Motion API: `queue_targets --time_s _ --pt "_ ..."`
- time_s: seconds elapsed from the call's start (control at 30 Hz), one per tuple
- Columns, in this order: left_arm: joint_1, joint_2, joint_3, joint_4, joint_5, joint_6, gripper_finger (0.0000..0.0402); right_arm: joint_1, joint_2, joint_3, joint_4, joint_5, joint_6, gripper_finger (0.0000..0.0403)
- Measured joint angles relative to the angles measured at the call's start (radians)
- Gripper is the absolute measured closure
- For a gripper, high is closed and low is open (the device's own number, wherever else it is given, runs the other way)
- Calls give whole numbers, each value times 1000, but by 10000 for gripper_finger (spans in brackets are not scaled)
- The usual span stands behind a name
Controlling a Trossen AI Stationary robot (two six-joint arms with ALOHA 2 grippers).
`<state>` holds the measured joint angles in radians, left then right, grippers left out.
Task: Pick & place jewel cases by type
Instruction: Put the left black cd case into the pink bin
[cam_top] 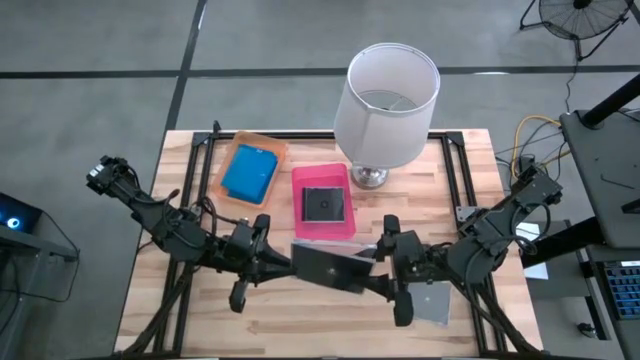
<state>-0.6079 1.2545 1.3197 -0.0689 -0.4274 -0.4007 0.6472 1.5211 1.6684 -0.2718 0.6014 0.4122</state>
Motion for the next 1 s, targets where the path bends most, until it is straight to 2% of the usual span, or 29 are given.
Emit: queue_targets --time_s 0.33,0.53,0.8,1.0 --pt "0 0 0 2 0 0 381 0 -1 0 0 0 -5 335" --pt "0 0 3 16 1 3 378 0 -2 0 -1 4 -8 376" --pt "0 0 32 8 1 -14 370 0 -3 0 7 4 -14 387" --pt "0 -16 75 -34 0 -21 315 1 -2 -1 -9 -5 -23 386"
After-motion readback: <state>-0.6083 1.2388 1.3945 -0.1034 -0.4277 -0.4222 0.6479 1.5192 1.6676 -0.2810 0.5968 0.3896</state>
